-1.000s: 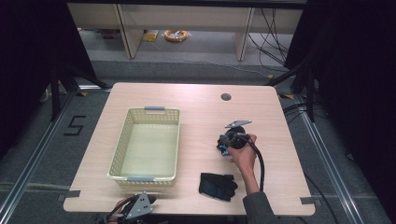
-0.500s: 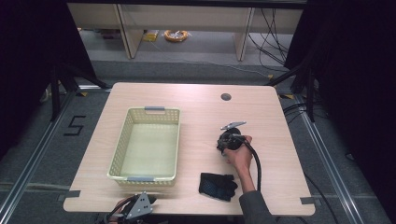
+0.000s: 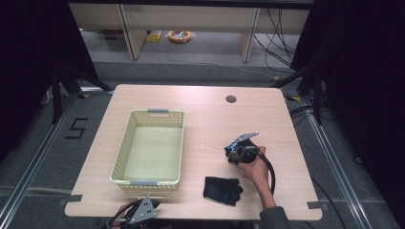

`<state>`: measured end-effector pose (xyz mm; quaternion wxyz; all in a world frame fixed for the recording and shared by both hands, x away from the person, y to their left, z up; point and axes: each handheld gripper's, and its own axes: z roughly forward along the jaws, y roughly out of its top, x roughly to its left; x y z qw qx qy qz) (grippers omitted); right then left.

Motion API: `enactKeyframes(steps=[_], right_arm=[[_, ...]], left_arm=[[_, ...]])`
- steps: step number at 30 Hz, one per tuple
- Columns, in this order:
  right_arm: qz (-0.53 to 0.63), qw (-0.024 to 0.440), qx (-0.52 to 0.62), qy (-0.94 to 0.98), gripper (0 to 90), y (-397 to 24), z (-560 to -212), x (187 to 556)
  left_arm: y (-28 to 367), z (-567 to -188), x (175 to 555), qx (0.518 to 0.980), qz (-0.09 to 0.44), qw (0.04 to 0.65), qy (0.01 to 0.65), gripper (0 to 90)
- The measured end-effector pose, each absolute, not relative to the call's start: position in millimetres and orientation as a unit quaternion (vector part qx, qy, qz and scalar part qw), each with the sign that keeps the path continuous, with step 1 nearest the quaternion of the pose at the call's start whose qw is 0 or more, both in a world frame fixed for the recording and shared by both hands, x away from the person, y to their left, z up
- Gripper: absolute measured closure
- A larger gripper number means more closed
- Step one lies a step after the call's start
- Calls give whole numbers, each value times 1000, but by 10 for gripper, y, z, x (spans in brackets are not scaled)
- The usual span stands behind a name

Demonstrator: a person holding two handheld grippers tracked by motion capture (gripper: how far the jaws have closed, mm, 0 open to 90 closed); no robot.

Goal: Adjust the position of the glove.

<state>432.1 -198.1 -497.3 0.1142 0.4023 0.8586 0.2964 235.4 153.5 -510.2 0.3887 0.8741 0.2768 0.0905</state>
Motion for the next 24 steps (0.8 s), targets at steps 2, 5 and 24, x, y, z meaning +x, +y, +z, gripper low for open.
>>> enactKeyframes(steps=[2, 5, 24], right_arm=[[292, 100, 402, 862, 900, -2042, -4942, 4250], [287, 100, 398, 866, 900, -2128, -4932, 4187], [274, 113, 443, 846, 900, -2883, -4936, 3936]], left_arm=[[1533, -5103, 2353, 874, 90, 389, 277, 164], [1532, -5105, 2356, 875, 90, 387, 275, 165], [1529, -5103, 2360, 876, 92, 385, 275, 165]])
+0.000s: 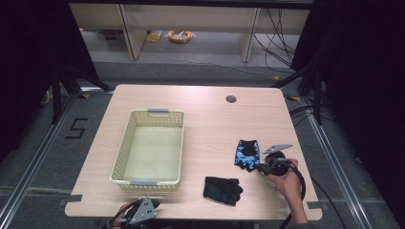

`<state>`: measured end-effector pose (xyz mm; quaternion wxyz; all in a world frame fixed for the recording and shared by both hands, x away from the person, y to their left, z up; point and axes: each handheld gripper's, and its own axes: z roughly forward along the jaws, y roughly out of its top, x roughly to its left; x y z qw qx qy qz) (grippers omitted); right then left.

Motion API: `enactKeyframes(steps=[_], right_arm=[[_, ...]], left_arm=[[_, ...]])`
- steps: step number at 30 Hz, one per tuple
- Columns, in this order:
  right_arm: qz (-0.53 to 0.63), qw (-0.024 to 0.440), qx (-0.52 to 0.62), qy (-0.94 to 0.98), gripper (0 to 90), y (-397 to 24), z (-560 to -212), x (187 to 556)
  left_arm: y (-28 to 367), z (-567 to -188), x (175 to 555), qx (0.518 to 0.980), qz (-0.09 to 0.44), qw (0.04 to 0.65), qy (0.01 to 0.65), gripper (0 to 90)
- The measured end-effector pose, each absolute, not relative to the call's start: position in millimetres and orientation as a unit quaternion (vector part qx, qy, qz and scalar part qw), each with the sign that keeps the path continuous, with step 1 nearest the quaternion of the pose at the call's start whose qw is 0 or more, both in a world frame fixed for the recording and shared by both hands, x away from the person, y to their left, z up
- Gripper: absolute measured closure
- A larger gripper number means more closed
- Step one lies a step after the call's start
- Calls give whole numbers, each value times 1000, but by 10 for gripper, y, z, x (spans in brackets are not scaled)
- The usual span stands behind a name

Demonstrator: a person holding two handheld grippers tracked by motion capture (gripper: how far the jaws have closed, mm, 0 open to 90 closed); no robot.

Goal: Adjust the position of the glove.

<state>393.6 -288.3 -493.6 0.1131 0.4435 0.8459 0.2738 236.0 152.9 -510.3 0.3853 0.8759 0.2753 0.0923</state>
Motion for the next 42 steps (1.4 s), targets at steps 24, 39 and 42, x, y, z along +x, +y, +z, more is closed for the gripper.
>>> enactKeyframes(steps=[24, 39, 42], right_arm=[[312, 140, 540, 770, 765, -2932, -4733, 4107], [281, 159, 585, 744, 577, -2745, -4836, 4430], [276, 161, 587, 744, 577, -2704, -4877, 4480]], left_arm=[[1528, -5104, 2360, 875, 92, 386, 277, 165], [1531, -5100, 2354, 873, 89, 390, 278, 164], [1532, -5098, 2353, 873, 89, 390, 278, 164]])
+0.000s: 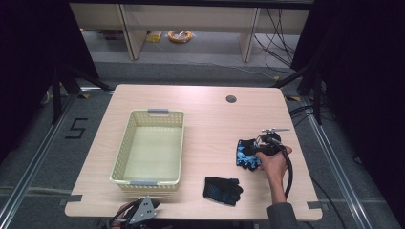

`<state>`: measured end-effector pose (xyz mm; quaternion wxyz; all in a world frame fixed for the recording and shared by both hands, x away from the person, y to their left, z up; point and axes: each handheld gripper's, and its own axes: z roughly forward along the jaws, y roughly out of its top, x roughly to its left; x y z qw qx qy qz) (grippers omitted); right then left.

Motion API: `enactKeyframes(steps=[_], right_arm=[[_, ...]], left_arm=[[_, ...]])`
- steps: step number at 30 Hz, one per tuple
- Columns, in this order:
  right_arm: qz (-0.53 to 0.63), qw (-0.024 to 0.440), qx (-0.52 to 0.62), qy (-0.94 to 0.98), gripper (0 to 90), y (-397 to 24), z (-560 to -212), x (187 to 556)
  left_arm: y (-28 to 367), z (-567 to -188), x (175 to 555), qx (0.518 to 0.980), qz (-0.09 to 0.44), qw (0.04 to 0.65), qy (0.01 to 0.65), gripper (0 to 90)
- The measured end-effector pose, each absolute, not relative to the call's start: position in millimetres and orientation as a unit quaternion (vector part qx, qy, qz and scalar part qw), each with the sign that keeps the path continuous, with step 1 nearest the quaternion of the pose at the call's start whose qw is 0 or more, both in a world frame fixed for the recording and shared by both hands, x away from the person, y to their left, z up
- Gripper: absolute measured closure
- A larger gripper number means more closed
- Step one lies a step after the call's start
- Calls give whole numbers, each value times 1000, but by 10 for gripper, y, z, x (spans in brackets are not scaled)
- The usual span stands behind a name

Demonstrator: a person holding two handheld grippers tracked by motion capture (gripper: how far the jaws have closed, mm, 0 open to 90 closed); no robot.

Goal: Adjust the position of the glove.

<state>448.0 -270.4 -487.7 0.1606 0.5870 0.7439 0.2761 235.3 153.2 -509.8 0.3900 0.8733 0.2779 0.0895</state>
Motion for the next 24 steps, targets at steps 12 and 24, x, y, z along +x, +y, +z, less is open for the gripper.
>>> enactKeyframes(steps=[12, 24], right_arm=[[264, 156, 557, 772, 863, -2636, -4920, 4539], [314, 165, 454, 817, 872, -2561, -4468, 4357]], left_arm=[[1535, -5096, 2349, 875, 93, 388, 274, 165], [1532, -5098, 2351, 873, 89, 389, 279, 167]])
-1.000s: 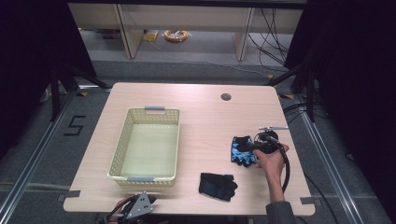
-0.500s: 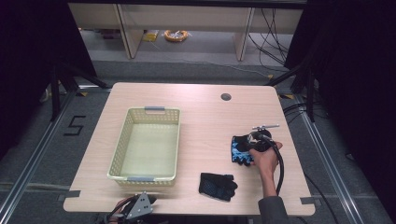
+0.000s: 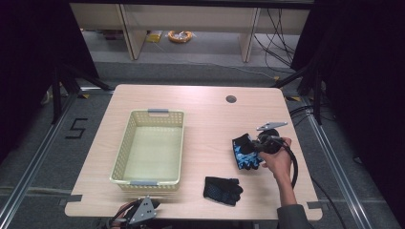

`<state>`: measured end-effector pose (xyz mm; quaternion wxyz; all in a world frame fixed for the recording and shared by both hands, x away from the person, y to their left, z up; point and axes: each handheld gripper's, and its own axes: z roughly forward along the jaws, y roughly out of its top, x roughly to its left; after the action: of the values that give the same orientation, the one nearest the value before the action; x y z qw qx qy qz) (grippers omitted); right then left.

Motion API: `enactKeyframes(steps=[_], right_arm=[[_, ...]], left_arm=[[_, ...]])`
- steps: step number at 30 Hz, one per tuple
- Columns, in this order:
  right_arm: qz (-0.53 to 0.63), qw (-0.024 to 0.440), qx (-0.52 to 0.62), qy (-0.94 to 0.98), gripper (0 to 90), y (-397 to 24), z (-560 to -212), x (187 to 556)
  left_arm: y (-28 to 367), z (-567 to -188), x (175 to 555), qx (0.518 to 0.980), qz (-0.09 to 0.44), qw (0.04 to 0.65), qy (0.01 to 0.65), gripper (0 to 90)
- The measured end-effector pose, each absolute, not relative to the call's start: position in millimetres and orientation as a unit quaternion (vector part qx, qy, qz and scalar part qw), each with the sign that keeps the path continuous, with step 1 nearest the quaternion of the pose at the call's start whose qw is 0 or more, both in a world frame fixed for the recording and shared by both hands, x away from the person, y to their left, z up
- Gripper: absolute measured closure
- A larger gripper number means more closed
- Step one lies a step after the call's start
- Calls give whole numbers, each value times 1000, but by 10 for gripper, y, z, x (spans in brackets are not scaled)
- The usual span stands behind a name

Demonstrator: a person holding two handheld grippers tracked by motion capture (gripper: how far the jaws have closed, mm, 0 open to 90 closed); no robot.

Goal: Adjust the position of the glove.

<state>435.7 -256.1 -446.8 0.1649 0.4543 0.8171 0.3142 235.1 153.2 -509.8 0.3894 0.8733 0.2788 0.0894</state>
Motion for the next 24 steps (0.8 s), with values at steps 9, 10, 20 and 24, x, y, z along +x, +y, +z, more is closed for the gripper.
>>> enactKeyframes(steps=[9, 10, 20, 24], right_arm=[[331, 129, 311, 882, 872, -2381, -4158, 4054], [333, 119, 301, 885, 871, -2367, -4156, 4034], [305, 60, 205, 928, 871, -2040, -4266, 3804], [289, 48, 164, 942, 871, -1897, -4310, 3775]], left_arm=[[1527, -5100, 2352, 874, 90, 389, 278, 167], [1526, -5102, 2352, 873, 89, 389, 279, 167], [1530, -5100, 2359, 876, 95, 385, 274, 167], [1523, -5110, 2362, 877, 92, 383, 276, 167]])
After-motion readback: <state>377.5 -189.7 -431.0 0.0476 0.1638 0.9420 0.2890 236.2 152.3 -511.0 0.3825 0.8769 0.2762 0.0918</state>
